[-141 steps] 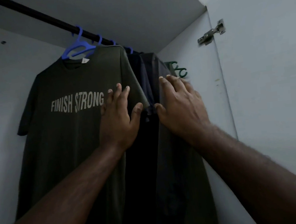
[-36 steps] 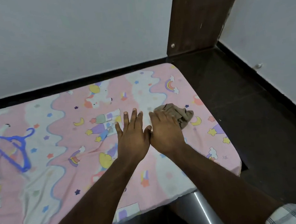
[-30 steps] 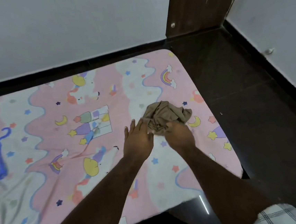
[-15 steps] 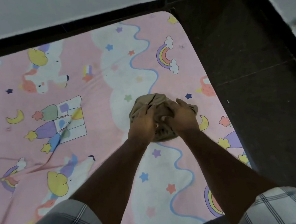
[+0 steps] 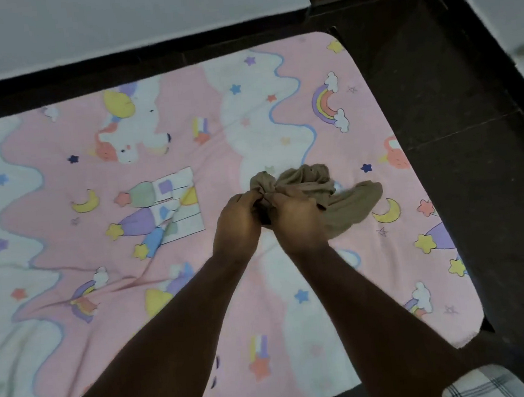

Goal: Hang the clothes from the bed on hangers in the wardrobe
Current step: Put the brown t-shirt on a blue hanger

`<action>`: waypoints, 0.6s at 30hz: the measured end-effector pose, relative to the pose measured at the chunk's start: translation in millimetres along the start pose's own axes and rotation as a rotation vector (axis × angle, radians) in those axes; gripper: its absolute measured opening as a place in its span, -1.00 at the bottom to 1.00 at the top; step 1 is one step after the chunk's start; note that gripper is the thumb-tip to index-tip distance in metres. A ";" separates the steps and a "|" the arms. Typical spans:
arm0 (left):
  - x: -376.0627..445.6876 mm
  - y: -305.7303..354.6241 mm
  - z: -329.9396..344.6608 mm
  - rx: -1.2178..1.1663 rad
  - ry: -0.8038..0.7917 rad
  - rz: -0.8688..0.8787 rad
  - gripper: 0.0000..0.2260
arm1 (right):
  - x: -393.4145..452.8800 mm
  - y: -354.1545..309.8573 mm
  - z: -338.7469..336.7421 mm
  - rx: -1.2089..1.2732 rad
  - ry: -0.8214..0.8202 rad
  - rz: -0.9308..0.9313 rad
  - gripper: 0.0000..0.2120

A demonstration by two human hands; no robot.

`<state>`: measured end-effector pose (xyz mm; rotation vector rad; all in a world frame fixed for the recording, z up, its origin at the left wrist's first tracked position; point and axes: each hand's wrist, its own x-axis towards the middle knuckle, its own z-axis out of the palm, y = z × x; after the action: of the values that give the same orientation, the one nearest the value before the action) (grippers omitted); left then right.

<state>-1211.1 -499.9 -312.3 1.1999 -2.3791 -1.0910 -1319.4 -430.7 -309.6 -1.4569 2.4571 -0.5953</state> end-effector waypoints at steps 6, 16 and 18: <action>-90.3 -84.7 -135.8 0.038 0.206 -0.138 -0.87 | -42.7 -180.2 36.5 0.100 -0.064 -0.116 -0.81; -231.5 -248.6 -235.0 0.201 0.166 -0.560 -0.76 | -135.8 -328.3 133.3 0.199 -0.560 -0.155 -0.58; -231.6 -249.9 -229.9 0.121 0.119 -0.587 -0.78 | -132.6 -321.3 130.8 0.111 -0.631 -0.063 -0.67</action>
<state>-801.2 -531.1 -313.6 2.0248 -2.0729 -0.9902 -952.3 -481.2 -283.6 -1.4088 1.8662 -0.2225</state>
